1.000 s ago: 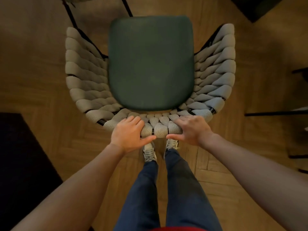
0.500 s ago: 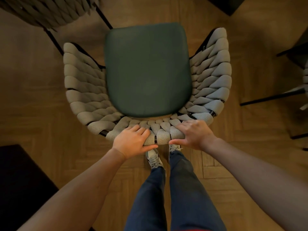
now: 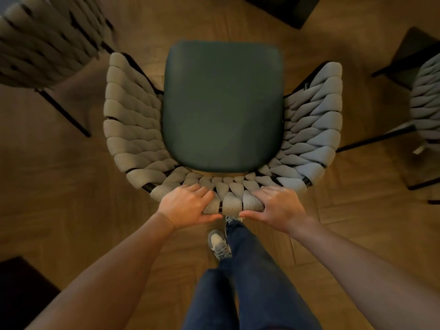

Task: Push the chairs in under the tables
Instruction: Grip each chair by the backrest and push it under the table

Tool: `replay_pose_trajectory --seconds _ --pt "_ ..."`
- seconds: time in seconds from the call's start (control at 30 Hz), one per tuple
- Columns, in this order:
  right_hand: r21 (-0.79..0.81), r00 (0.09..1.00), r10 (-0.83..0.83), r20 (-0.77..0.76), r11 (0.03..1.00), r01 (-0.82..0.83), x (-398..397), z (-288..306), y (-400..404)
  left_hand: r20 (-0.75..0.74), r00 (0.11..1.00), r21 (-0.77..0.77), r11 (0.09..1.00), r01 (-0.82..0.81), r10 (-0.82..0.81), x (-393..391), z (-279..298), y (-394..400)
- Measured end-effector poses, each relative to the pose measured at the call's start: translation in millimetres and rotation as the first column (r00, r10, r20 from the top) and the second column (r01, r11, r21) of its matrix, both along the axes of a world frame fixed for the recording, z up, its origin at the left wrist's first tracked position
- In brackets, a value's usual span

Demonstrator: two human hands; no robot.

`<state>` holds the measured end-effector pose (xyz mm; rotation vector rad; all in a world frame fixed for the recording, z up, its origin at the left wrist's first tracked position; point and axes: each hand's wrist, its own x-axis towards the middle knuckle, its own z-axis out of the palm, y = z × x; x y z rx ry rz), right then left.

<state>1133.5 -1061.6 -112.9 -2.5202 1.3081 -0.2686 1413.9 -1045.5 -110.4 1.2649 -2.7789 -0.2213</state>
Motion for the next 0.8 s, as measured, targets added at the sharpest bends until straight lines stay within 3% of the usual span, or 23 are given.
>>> replay_pose_trajectory --seconds 0.37,0.8 --pt "-0.026 0.987 -0.162 -0.022 0.987 0.162 -12.4 7.7 -75.8 -0.011 0.993 0.008 0.993 0.116 -0.116 -14.3 -3.0 -113.1" --pt "-0.044 0.989 -0.109 -0.103 0.993 0.105 -0.8 1.6 -154.2 0.044 0.98 0.028 0.981 0.193 -0.194 -2.7 3.2 -211.0"
